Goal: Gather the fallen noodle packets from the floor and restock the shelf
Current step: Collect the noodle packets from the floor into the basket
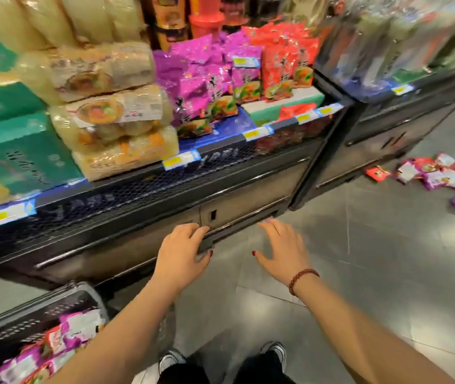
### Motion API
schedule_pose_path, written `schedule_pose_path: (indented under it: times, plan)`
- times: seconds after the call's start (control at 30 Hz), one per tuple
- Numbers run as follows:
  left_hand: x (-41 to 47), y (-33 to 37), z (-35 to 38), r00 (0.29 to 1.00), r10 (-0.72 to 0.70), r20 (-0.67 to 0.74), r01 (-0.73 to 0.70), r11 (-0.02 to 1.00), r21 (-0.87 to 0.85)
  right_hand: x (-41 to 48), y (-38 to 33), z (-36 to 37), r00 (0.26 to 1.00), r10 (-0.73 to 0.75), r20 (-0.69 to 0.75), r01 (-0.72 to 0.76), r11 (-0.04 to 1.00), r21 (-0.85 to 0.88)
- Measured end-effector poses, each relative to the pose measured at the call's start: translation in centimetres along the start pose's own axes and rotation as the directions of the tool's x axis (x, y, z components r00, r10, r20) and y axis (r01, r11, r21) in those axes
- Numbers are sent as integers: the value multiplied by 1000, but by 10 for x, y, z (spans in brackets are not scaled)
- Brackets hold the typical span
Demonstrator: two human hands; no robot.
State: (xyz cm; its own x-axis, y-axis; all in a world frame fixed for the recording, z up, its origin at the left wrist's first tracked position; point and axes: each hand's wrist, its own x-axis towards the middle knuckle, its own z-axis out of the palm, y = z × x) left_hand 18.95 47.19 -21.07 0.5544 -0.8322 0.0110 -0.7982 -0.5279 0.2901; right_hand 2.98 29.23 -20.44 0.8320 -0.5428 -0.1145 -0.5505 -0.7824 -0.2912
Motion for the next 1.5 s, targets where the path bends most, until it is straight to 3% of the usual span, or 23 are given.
schedule_pose_path:
  times: [0.27,0.57,0.87,1.1,1.37,1.5]
  plan:
    - [109,211,46,945,326,-7,-325,943,-68,-61,199,-75,948,292,-128,-284,956,77]
    - [200,372,81,774,630,68,-629,777,-43,-107,341,-132,790,573,-219,-549,820,164]
    - [338,492,126,642,761,93,-757,649,-75,-67,471,-173,667,699,-259,-682,712,166]
    - [472,566,152,581,804,123,-794,594,-128,-4,578,-220,577,781,-239,-766,619,172]
    - [571,660,188,553,816,167,-799,577,-170,34,696,-252,511,837,-198,-819,544,185]
    - [614,715,210,558,812,174,-799,582,-152,51,766,-272,521,831,-195,-812,553,185]
